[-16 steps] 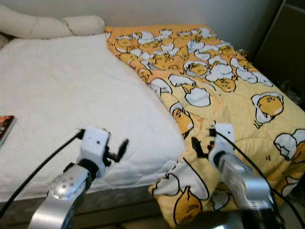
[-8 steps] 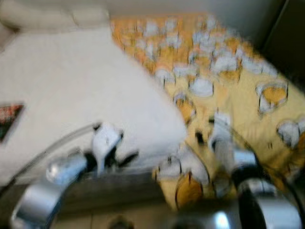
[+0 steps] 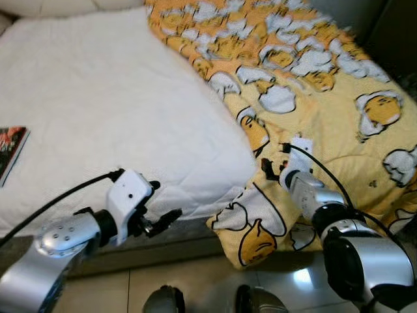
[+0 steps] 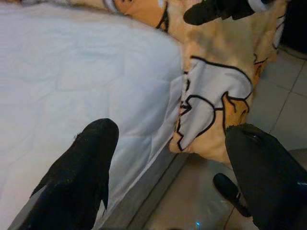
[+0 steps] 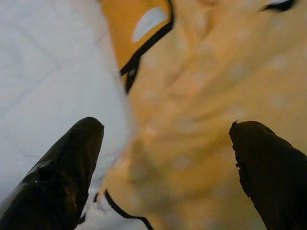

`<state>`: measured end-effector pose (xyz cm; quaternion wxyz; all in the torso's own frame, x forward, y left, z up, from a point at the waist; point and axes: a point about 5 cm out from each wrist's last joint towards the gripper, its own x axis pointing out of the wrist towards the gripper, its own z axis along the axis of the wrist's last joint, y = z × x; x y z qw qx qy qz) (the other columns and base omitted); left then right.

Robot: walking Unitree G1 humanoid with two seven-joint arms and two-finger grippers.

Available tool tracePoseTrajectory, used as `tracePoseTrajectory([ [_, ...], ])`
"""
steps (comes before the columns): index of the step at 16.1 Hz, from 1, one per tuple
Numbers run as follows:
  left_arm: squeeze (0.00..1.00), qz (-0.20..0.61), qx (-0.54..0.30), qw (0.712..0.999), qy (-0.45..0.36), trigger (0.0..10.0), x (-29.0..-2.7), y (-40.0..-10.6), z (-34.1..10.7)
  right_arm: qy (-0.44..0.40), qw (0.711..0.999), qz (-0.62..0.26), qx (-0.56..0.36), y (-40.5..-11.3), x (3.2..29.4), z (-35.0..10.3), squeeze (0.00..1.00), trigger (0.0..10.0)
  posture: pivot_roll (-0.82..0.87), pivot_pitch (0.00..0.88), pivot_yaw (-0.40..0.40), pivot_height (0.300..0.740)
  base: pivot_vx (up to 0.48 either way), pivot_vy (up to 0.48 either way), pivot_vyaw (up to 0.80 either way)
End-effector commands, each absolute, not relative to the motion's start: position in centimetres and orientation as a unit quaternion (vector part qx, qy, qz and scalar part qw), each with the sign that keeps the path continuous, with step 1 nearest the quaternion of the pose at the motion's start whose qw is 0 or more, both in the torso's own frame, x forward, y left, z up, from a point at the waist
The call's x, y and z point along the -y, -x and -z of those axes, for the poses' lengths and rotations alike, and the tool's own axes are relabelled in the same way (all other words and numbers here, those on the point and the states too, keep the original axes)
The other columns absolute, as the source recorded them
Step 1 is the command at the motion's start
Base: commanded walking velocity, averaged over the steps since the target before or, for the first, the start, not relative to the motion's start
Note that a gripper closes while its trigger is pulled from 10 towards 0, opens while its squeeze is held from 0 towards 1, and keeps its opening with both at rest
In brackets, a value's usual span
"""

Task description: Clean up the room

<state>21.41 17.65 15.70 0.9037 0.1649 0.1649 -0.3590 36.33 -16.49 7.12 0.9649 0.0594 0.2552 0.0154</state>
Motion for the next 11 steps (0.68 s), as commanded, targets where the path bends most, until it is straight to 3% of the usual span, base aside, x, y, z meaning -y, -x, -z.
tracePoseTrajectory([
  [1,0.0,0.349,-0.16,0.907,-0.172,10.0,-18.1,-21.1,-16.5,-0.057,0.966,-0.031,-0.251,-36.5,15.8,-7.3,0.0,10.0,0.2,0.257,0.021,0.74,0.0,0.0,0.0],
  [4,0.0,0.336,-0.169,0.908,-0.182,10.0,-19.2,-20.3,-17.3,-0.02,0.965,-0.028,-0.26,-36.6,15.3,-7.3,0.0,10.0,0.23,0.288,0.011,0.74,0.0,0.0,0.0],
  [5,0.0,0.334,-0.172,0.908,-0.185,10.0,-19.4,-20.1,-17.3,-0.018,0.965,-0.021,-0.261,-36.6,15.3,-7.3,0.0,6.5,0.24,0.292,0.01,0.74,0.0,0.0,0.0],
  [6,0.0,0.332,-0.176,0.908,-0.187,10.0,-19.6,-19.8,-17.4,-0.024,0.965,-0.011,-0.263,-36.7,15.2,-7.4,0.0,0.0,0.24,0.292,0.003,0.74,0.0,0.0,0.0],
  [11,0.0,0.361,-0.186,0.897,-0.173,10.0,-18.7,-18.9,-17.3,-0.07,0.96,0.02,-0.269,-36.6,14.9,-7.3,0.0,0.0,0.21,0.261,-0.017,0.74,0.0,0.0,0.0],
])
